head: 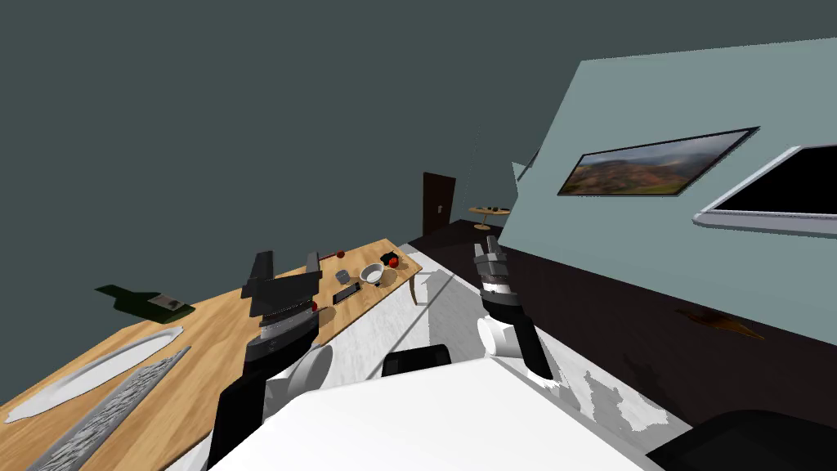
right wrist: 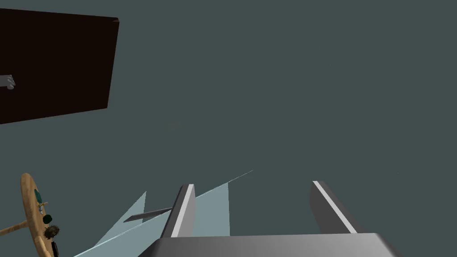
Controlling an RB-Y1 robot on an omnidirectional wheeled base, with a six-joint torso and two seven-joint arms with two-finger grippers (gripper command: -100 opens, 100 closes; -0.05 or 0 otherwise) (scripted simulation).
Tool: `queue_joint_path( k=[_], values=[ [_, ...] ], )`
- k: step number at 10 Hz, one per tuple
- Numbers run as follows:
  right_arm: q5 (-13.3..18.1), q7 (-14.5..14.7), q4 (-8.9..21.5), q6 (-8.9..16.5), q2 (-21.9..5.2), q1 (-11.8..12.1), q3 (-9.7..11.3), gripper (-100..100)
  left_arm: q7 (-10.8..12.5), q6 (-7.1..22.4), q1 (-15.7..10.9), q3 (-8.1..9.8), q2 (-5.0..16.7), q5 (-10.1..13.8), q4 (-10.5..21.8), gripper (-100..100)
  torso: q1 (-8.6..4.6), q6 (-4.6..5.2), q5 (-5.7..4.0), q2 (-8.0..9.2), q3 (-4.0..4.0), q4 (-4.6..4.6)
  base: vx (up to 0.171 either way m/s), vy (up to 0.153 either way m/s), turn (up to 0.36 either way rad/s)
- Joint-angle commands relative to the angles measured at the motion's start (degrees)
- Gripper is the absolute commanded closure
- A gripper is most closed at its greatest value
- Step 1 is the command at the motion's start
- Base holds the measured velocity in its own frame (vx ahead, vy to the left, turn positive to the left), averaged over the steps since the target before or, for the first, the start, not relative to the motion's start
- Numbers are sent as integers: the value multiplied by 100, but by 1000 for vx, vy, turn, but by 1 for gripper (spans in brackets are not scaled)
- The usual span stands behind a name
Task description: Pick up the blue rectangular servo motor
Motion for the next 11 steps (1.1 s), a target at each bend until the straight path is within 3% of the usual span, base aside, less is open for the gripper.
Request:
queue_joint_path(
  k=[1, 6, 8, 9, 11],
  values=[
    [0, 0, 0, 0, 0, 0, 0, 0, -27, 220, -88, -62, 176, 33, 121, -100, 0, 0, 0, 0, 0, 0, -13, -5, -89],
    [0, 0, 0, 0, 0, 0, 0, 0, -92, 769, -317, -193, 494, 121, 451, -100, 7, 1, 1, 2, 1, 0, -11, 9, -72],
    [0, 0, 0, 0, 0, 0, 0, 0, -136, 1133, -479, -273, 681, 186, 695, -100, 7, 1, 2, -1, -1, 0, 3, 20, -93],
    [0, 0, 0, 0, 0, 0, 0, 0, -136, 1148, -479, -273, 681, 186, 695, -100, 10, 1, 2, -2, -1, -1, 2, 23, -34],
    [0, 0, 0, 0, 0, 0, 0, 0, -187, 1500, -671, -363, 893, 266, 988, -100, 9, 1, 2, -3, -2, -1, 1, 24, -106]
  ],
)
